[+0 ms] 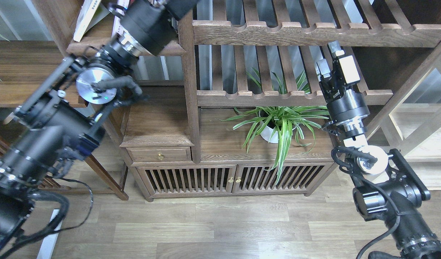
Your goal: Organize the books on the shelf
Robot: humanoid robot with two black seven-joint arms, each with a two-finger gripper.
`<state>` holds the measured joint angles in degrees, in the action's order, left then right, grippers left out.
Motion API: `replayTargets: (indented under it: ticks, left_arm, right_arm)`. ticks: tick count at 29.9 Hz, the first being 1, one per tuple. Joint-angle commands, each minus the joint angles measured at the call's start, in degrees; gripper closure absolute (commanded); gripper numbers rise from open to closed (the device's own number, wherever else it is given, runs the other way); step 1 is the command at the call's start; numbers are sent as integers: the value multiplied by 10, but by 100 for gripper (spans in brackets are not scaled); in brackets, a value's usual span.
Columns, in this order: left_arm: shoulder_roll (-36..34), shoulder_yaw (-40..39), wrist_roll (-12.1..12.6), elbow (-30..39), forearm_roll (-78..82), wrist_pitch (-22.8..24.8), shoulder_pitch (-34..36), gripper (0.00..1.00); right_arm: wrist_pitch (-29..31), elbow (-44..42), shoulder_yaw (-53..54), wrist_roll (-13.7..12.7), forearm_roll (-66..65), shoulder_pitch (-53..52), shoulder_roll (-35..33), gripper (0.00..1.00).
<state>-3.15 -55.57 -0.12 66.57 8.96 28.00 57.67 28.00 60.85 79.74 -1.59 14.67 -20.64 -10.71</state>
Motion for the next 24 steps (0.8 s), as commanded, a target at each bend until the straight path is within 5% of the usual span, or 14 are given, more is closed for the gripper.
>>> replayTargets:
  ticks: [1, 24]
  left_arm:
    - [21, 8, 1, -4, 4, 0, -10, 1]
    - [32, 37, 2, -8, 5, 0, -89, 1]
  right_arm:
    - [0, 4, -1, -1, -17, -4, 3, 3]
    - [0, 35, -1, -3, -88, -45, 63, 6]
